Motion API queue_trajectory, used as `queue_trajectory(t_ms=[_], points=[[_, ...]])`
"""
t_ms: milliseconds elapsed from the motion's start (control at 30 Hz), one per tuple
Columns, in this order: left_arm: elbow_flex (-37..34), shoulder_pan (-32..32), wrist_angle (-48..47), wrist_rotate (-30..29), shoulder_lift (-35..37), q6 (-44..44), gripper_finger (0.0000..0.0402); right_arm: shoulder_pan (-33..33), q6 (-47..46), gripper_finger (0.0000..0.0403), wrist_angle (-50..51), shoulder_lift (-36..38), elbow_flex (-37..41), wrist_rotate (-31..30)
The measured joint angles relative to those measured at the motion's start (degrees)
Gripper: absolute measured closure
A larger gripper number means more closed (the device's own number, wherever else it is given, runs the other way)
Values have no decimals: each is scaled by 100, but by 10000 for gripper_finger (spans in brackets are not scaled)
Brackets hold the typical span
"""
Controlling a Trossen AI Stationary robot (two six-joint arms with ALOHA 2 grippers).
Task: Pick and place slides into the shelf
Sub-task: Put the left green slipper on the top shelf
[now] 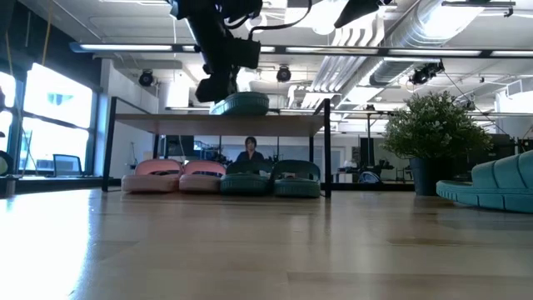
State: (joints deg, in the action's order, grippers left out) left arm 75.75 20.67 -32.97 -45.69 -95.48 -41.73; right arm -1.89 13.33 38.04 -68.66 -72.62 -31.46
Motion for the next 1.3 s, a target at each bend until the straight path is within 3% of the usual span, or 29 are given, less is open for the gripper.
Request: queue_trajectory(t_ms=[133, 467, 933, 1300], points=[[0, 0, 3, 1, -2, -109, 382, 0, -88, 238, 0, 0, 0, 0], [-2, 0, -1, 313, 68, -349, 397, 0, -154, 238, 2, 0, 0, -2], [284, -4, 11, 631, 111, -1507, 399, 2, -143, 238, 9, 0, 0, -109], [289, 0, 102, 793, 115, -1564, 401, 2, -148, 238, 11, 0, 0, -111]])
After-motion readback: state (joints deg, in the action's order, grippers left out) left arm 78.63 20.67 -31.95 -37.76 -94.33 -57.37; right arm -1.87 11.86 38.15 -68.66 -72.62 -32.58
